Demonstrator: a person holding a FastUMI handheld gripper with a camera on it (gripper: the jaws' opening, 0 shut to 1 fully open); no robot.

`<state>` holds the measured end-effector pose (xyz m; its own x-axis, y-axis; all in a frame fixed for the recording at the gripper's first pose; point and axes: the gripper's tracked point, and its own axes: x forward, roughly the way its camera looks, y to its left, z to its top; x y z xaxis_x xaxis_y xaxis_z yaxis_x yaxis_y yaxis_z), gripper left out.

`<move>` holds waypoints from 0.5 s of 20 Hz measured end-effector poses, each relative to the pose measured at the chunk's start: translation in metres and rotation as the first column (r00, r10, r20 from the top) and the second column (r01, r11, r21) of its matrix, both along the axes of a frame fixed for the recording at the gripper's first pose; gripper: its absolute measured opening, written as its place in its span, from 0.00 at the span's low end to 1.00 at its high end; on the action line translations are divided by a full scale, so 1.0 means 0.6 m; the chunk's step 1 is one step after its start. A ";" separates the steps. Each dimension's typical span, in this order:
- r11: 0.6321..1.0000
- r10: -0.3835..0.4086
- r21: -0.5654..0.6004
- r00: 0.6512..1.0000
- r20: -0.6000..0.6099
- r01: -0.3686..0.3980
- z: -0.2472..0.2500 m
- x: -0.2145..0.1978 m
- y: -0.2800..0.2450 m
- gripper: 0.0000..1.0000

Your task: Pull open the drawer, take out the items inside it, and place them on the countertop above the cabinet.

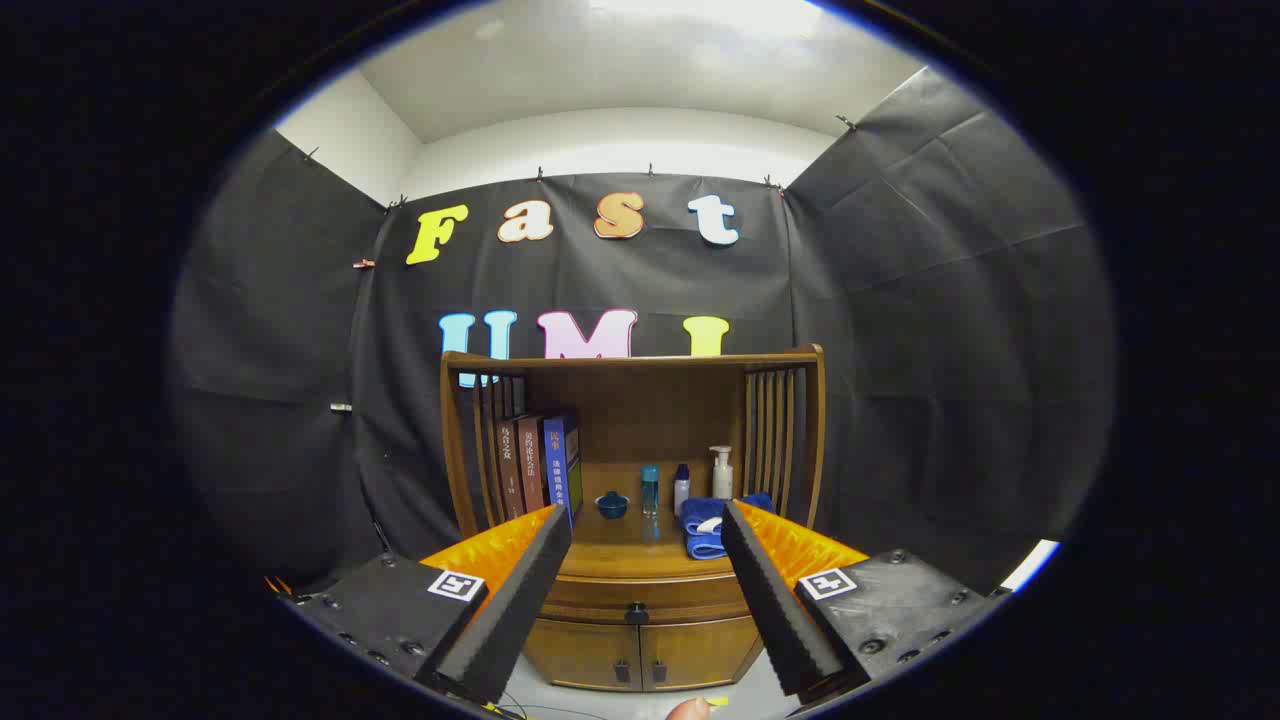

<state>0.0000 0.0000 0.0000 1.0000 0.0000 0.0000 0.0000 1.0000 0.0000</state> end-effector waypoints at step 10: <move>1.000 0.004 -0.008 1.000 0.005 -0.004 -0.004 0.004 0.009 0.99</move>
<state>0.0023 0.0056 -0.0024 1.0000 0.0044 0.0045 -0.0044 1.0000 -0.0082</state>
